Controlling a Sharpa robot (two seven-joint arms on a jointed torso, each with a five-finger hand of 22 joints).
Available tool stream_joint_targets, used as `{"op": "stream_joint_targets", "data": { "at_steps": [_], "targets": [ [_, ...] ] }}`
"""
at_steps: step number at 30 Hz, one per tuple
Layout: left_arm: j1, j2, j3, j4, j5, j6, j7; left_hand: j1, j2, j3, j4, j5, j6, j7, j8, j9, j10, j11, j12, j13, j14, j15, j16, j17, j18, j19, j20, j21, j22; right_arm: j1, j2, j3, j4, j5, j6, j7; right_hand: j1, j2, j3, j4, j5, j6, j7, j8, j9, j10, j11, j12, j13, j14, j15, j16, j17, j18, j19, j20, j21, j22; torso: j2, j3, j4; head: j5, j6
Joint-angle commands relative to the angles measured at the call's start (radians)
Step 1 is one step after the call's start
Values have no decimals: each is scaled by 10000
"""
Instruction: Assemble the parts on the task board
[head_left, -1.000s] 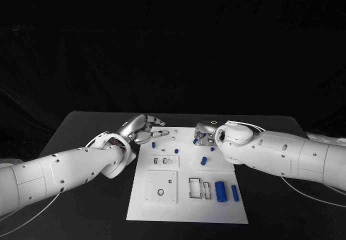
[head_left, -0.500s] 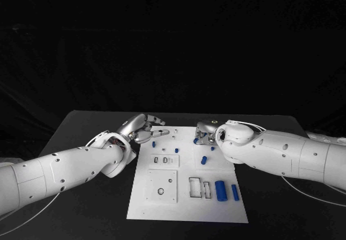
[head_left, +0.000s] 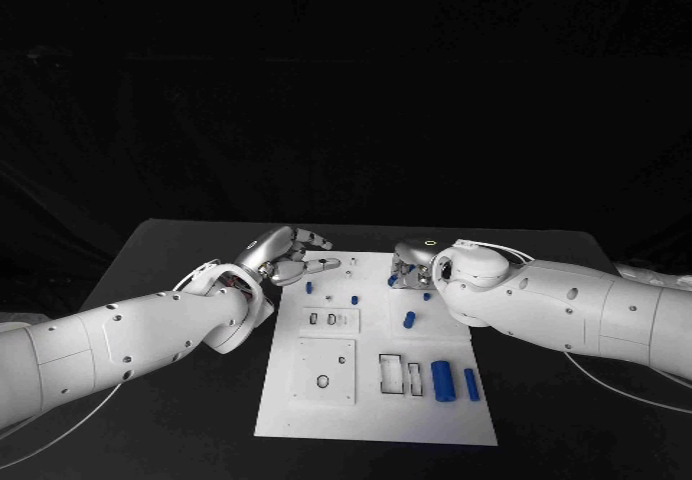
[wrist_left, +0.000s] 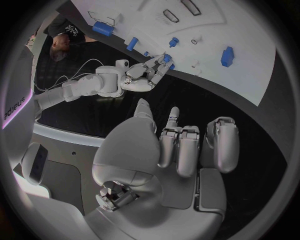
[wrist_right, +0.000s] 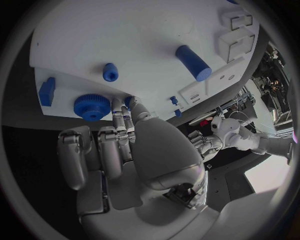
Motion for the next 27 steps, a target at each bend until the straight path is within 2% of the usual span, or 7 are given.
{"op": "stream_joint_targets", "data": {
  "at_steps": [1, 8, 10, 13, 15, 20, 27],
  "targets": [
    [4, 24, 5, 4, -38, 45, 122, 99, 33, -72, -7, 43, 59, 0, 28, 15, 482, -3, -54, 1621, 1057, 46, 26, 2632, 91, -92, -12, -40, 1199, -14, 21, -4, -14, -110, 102, 81, -59, -53, 16, 50, -23, -40, 47, -56, -16, 0, 66, -42, -14, 1043, -35, 41, 2632, -68, 1046, -46, 45, 2634, -5, 2, -9, 0, -35],
    [4, 27, 5, -7, -39, 38, 110, 99, 33, -72, -7, 43, 59, 0, 28, 15, 482, -3, -54, 1621, 1057, 46, 26, 2632, 91, -92, -12, -40, 1199, -15, 29, -4, -16, -81, 55, 128, -72, -73, 15, 58, -23, -82, 67, -68, -23, -4, 81, -43, -12, 1043, -21, 41, 2632, -68, 1046, -37, 45, 2634, 3, 8, -7, 21, 12],
    [4, 26, 5, -4, -39, 37, 111, 98, 34, -77, -8, 43, 61, -2, 32, 17, 476, -4, -59, 1611, 1057, 45, 26, 2632, 91, -94, -12, -42, 1197, -15, 33, -4, -18, -61, 34, 146, -73, -65, 22, 63, -22, -85, 61, -66, -22, 0, 83, -41, -11, 1043, -18, 41, 2632, -68, 1046, -34, 45, 2634, 2, 6, -6, 41, -7],
    [4, 29, 5, -2, -39, 34, 114, 98, 34, -77, -8, 43, 61, -2, 32, 17, 476, -4, -59, 1611, 1057, 45, 26, 2632, 91, -94, -12, -42, 1197, -15, 33, -4, -8, -41, 27, 163, -47, 35, 113, 92, -17, 7, -43, -15, 0, 67, 48, -22, -5, 1043, -27, 41, 2632, -68, 1046, -24, 45, 2634, 4, 9, -10, 59, -14],
    [4, 33, 4, -3, -39, 32, 115, 98, 34, -77, -8, 43, 61, -2, 32, 17, 476, -4, -59, 1611, 1057, 45, 26, 2632, 91, -94, -12, -42, 1197, -15, 31, -4, -5, -21, 33, 173, -33, 127, 199, 136, -17, 139, -126, 29, 22, 157, -44, -7, -4, 1043, -96, 41, 2632, -68, 1046, -55, 45, 2634, 4, 6, -1, 46, -20],
    [4, 35, 4, -1, -39, 31, 110, 98, 34, -77, -8, 43, 61, -2, 32, 17, 476, -4, -59, 1611, 1057, 45, 26, 2632, 91, -94, -12, -42, 1197, -15, 23, -4, 2, 11, -7, 203, 38, 375, 482, 268, 3, 419, -335, 79, 49, 368, -301, -15, -13, 1043, -416, 41, 2632, -68, 1046, -334, 45, 2634, 5, 5, -9, 39, -18],
    [4, 31, 4, -4, -39, 30, 106, 99, 40, -81, -9, 45, 63, -3, 38, 19, 469, -6, -65, 1599, 1057, 43, 26, 2632, 97, -116, -13, -52, 1180, -16, 13, -4, 16, 24, -129, 283, 181, 487, 763, 284, 43, 619, -487, 103, 67, 500, -418, -35, -18, 1043, -584, 41, 2632, -68, 1046, -518, 45, 2634, 3, 5, -7, 47, -30]
  ]
}}
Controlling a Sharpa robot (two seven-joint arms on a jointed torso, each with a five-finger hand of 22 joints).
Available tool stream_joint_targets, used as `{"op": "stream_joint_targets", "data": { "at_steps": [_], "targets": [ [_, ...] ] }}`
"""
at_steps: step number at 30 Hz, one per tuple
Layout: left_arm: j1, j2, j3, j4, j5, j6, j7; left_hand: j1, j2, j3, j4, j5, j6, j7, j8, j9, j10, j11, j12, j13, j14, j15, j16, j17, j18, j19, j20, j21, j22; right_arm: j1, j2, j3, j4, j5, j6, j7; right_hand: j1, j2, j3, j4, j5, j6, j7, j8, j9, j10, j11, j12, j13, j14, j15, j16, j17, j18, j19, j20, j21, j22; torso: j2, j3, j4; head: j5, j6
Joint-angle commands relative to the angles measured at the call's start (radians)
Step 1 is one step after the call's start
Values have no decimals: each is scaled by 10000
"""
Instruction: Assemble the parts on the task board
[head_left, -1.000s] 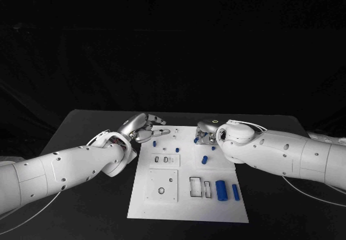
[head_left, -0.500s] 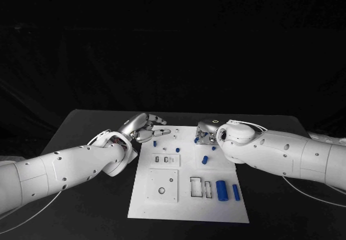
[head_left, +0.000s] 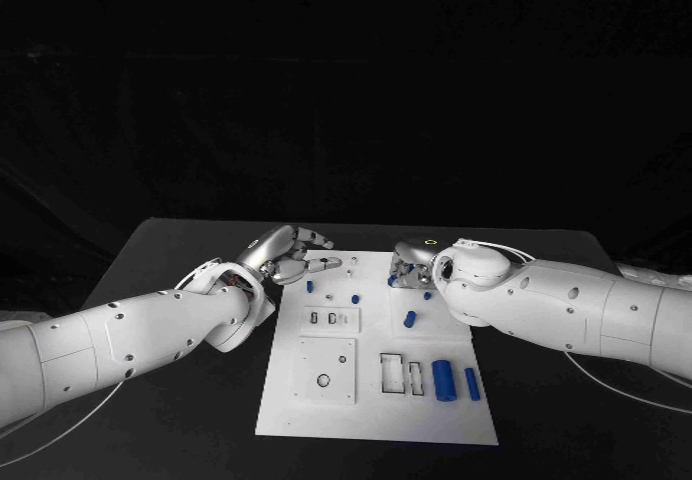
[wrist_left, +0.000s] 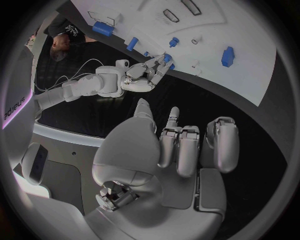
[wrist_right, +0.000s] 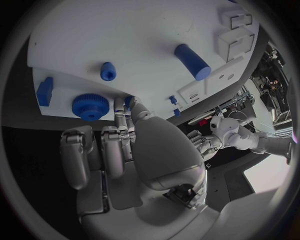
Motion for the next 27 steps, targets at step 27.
{"op": "stream_joint_targets", "data": {
  "at_steps": [27],
  "targets": [
    [7, -55, 5, 86, -124, 4, 58, 99, 40, -54, 19, 45, 63, -3, 38, 12, 469, -6, -65, 1599, 1057, 44, 26, 2634, 96, -81, 22, -52, 1181, 475, -40, 203, 184, 1172, -2215, 1424, 200, -122, 360, 15, 61, 453, 30, 80, 70, 279, 43, -47, -15, 1072, 56, 41, 2635, -68, 1045, -43, 45, 2628, 11, -7, 9, 200, 108]
  ]
}}
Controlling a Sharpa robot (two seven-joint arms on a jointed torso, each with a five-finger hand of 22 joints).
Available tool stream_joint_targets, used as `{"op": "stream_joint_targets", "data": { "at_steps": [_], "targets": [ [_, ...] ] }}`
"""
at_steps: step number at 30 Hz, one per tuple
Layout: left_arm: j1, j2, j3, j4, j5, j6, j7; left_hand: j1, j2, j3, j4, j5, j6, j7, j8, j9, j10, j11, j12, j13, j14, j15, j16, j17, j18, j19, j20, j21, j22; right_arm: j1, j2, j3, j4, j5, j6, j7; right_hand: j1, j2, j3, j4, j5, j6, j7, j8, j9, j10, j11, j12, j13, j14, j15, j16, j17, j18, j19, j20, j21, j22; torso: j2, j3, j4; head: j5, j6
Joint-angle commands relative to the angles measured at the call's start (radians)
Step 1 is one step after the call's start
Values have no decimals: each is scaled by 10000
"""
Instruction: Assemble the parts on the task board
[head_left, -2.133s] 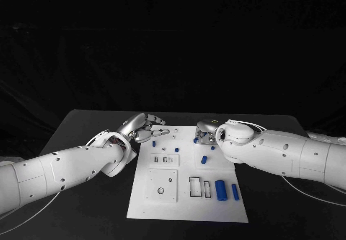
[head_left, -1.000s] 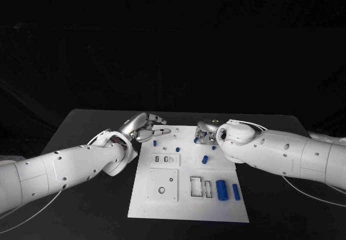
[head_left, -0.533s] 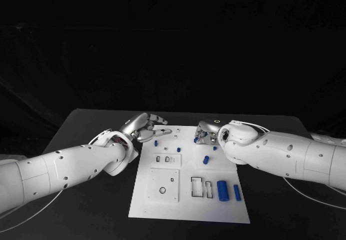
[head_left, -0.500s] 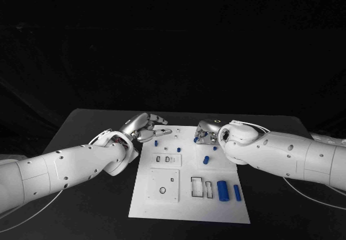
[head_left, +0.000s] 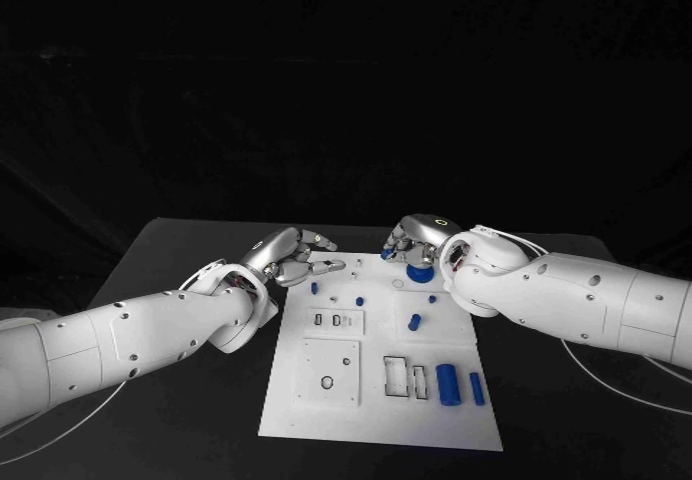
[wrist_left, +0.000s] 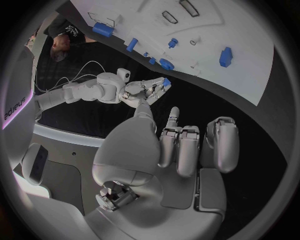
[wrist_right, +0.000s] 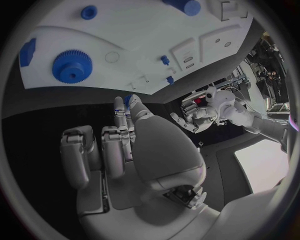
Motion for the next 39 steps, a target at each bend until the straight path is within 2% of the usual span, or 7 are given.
{"op": "stream_joint_targets", "data": {
  "at_steps": [1, 10, 18, 23, 25, 31, 39],
  "targets": [
    [7, 20, 6, 32, -67, 6, 66, 60, 5, -57, 18, 46, 65, -5, 43, 17, 470, -8, -33, 1594, 1057, 42, 26, 2628, 94, -70, 22, -49, 1190, 52, 150, 7, -117, -46, -241, 456, 68, -66, 70, 1, 41, 113, -20, 66, 37, 94, -1, -47, -13, 1041, 86, 41, 2628, -68, 1047, 26, 45, 2632, 2, -3, 7, 17, 38],
    [8, 27, 6, 18, -121, -5, 34, 64, 13, -61, 16, 48, 66, -7, 49, 20, 470, -10, -35, 1593, 1057, 40, 26, 2628, 92, -63, 21, -47, 1197, 106, 772, 16, -709, -921, 296, 511, 49, -198, 89, 32, 17, 144, -32, 42, 33, 16, 26, -77, -21, 1041, 107, 41, 2628, -68, 1047, 60, 45, 2632, -6, -3, 9, 42, -23],
    [12, 9, 8, 42, -223, -41, 6, 68, 20, -62, 16, 49, 60, -7, 49, 20, 460, -11, -43, 1576, 1057, 39, 26, 2628, 95, -72, 20, -52, 1190, 73, 1414, 18, -1512, -1147, 432, 628, 50, -208, 96, 34, 16, 146, -34, 38, 32, 6, 20, -78, -22, 1041, 101, 41, 2628, -68, 1047, 61, 45, 2632, -1, -8, 27, 66, 14],
    [18, -38, 10, 108, -319, -125, 12, 80, 38, -77, 14, 51, -14, 3, 22, 8, 453, -7, -52, 1564, 1057, 36, 26, 2628, 94, -67, 18, -55, 1195, 14, 1727, 21, -1974, -1184, 526, 778, 57, -233, 115, 39, 12, 138, -41, 21, 26, -28, 16, -84, -23, 1041, 87, 41, 2628, -68, 1047, 59, 45, 2632, 61, -20, 85, 48, 49],
    [21, -69, 12, 139, -334, -167, 29, 86, 43, -86, 13, 51, -46, 9, 11, 3, 457, -4, -51, 1569, 1057, 36, 26, 2628, 91, -53, 17, -51, 1207, -7, 1803, 23, -2101, -1219, 596, 818, 48, -271, 124, 54, 3, 129, -60, 3, 20, -64, 18, -85, -24, 1041, 72, 41, 2628, -68, 1047, 53, 45, 2632, 77, -21, 90, 57, 62],
    [50, -149, 20, 214, -354, -295, 58, 90, 46, -90, 12, 51, -60, 11, 7, 1, 456, -3, -52, 1568, 1057, 37, 26, 2628, 89, -43, 17, -48, 1216, -89, 1963, 25, -2446, -1401, 745, 814, 43, -295, 144, 72, -5, 122, -77, -16, 14, -105, 7, -86, -24, 1041, 46, 41, 2628, -68, 1047, 42, 45, 2632, 179, -49, 116, 34, 78],
    [86, -177, 30, 277, -358, -363, 82, 90, 46, -90, 12, 51, -60, 11, 7, 1, 456, -3, -53, 1567, 1057, 37, 26, 2628, 89, -43, 17, -48, 1215, -145, 1982, 26, -2571, -1584, 780, 763, 39, -303, 173, 94, -9, 110, -96, -36, 8, -143, -1, -85, -23, 1041, 24, 41, 2628, -68, 1047, 27, 45, 2632, 279, -89, 142, 4, 96]
  ]
}}
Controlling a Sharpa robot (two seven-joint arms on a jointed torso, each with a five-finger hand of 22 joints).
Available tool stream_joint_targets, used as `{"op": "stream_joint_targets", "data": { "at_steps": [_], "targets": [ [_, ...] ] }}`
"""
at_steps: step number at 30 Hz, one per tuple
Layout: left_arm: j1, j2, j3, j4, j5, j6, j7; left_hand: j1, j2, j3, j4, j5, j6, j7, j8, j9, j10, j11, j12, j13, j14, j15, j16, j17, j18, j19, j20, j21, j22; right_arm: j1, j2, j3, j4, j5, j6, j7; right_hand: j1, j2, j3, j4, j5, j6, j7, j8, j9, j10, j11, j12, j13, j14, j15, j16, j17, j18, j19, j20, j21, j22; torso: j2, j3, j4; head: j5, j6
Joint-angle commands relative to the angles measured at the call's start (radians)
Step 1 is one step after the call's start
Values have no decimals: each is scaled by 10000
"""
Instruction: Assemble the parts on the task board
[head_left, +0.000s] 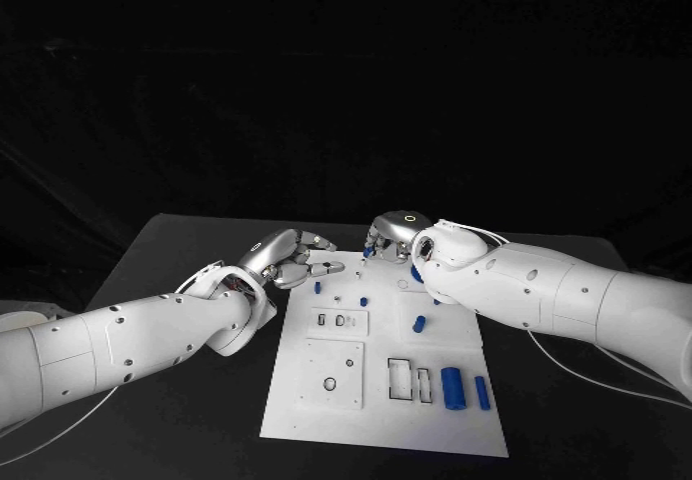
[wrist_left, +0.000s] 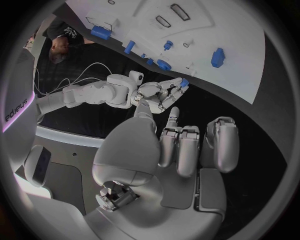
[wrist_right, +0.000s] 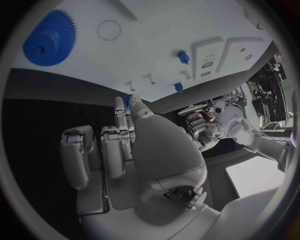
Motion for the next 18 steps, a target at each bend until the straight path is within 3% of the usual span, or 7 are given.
{"op": "stream_joint_targets", "data": {
  "at_steps": [1, 7, 18],
  "targets": [
    [27, 0, 14, 42, -76, -163, 92, 91, 47, -60, -19, 51, -60, 11, 7, -7, 456, -3, -52, 1569, 1057, 37, 26, 2632, 89, -44, 17, -48, 1215, -11, 15, 4, -32, -346, 231, 60, -14, -85, 70, -11, 48, -11, -50, -20, -4, -65, 3, -45, -13, 1042, -57, 41, 2632, -68, 1047, 23, 45, 2635, 76, -23, 21, -13, -10],
    [36, -26, 16, 57, -80, -190, 90, 97, 50, -62, -20, 52, -64, 10, 8, -7, 442, -2, -64, 1544, 1057, 37, 26, 2632, 97, -76, 17, -63, 1189, -17, 22, 7, -67, -353, 269, 58, -23, -101, 86, 9, 45, -11, -52, -29, -7, -80, -26, -40, -11, 1042, -84, 41, 2632, -68, 1047, 6, 45, 2635, 131, -47, 45, -67, -18],
    [63, -41, 18, 51, -94, -195, 62, 97, 50, -62, -20, 52, -64, 10, 8, -7, 442, -2, -64, 1544, 1057, 37, 26, 2632, 97, -76, 17, -63, 1189, -26, 88, 9, -79, -321, 264, 31, -51, -117, 106, 47, 43, -15, -47, -45, -12, -89, -47, -33, -8, 1042, -118, 41, 2632, -68, 1047, -23, 45, 2635, 167, -49, 77, -73, -66]
  ]
}}
